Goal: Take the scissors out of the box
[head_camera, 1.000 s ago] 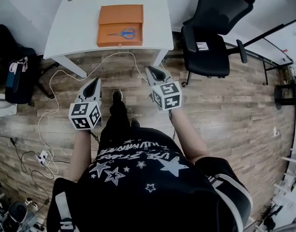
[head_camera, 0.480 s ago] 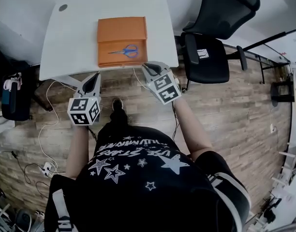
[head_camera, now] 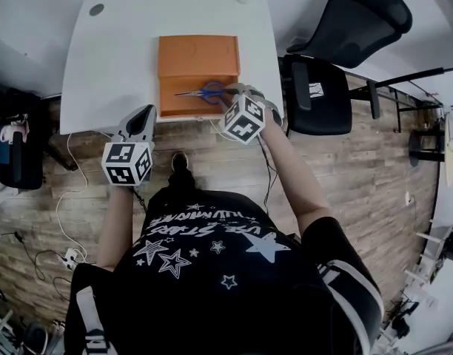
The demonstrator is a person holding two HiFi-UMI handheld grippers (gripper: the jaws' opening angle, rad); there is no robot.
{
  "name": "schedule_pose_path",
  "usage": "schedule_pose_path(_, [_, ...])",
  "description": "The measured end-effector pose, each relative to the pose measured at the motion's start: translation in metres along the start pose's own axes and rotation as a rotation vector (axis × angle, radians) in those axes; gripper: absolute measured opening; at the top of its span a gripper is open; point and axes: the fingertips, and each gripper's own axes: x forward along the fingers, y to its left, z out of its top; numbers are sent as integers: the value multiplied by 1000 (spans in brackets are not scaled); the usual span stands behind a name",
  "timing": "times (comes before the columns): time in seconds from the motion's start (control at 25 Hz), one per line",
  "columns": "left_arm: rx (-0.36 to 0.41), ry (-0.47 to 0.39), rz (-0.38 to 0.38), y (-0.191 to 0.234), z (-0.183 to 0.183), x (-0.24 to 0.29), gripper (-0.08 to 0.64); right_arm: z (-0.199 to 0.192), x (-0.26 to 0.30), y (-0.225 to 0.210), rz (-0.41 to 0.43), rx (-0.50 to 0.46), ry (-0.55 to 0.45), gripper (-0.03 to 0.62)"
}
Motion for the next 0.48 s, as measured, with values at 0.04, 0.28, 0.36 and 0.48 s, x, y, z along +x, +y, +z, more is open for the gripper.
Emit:
schedule_pose_path(0.04, [1, 1, -2, -13, -8, -24, 18, -7, -13, 26, 14, -34, 26, 62])
schedule_pose_path(0.28, [-13, 9, -7, -3, -11, -23, 18, -18, 3, 42, 61, -129, 147, 112])
schedule_pose_path(0.36, [-19, 12, -5, 5, -10, -17, 18, -16, 11, 38, 60, -147, 164, 112])
schedule_pose_path(0.48, [-28, 16, -4, 14, -8, -12, 18, -9, 17, 37, 93, -148, 173, 112])
